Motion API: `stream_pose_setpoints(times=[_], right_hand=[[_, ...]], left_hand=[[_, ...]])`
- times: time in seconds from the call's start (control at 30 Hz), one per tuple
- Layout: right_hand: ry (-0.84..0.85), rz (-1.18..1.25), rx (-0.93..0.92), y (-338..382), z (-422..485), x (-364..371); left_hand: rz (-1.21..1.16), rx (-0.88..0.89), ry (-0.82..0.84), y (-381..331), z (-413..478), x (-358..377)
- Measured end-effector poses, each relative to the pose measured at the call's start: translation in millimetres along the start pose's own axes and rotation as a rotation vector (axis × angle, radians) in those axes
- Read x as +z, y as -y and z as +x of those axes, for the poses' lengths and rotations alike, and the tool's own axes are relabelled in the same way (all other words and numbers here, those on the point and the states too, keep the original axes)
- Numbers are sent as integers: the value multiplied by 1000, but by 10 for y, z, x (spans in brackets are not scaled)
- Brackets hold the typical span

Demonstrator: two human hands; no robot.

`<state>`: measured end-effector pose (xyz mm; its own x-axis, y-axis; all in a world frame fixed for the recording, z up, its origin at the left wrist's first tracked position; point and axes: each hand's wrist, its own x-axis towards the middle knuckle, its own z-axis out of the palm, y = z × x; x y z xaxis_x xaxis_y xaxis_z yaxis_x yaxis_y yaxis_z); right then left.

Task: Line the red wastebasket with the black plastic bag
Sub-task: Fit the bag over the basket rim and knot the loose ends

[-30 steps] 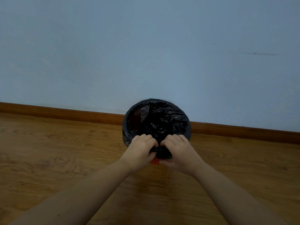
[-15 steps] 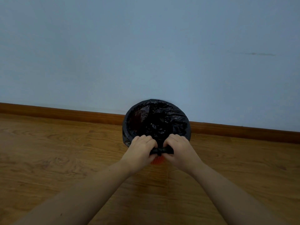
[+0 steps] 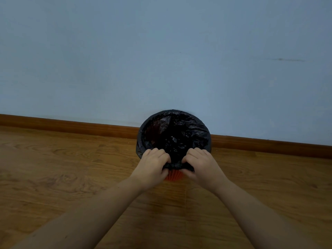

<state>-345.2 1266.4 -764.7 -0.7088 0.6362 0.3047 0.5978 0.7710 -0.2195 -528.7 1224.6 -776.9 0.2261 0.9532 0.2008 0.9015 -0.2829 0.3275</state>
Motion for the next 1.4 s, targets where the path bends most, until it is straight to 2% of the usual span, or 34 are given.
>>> stream_pose_setpoints(times=[0.23, 0.43, 0.77, 1.1, 1.4], right_hand=[[-29, -7, 55, 63, 42, 78], [-18, 0, 55, 17, 27, 52], [-7, -30, 14, -73, -1, -31], [-40, 34, 70, 35, 42, 52], [-10, 23, 57, -24, -4, 11]], left_hand=[[-20, 32, 7, -99, 43, -11], [-8, -14, 52, -83, 64, -12], [12, -13, 13, 34, 19, -29], [-23, 15, 2, -74, 44, 5], [-95, -50, 6, -35, 55, 11]])
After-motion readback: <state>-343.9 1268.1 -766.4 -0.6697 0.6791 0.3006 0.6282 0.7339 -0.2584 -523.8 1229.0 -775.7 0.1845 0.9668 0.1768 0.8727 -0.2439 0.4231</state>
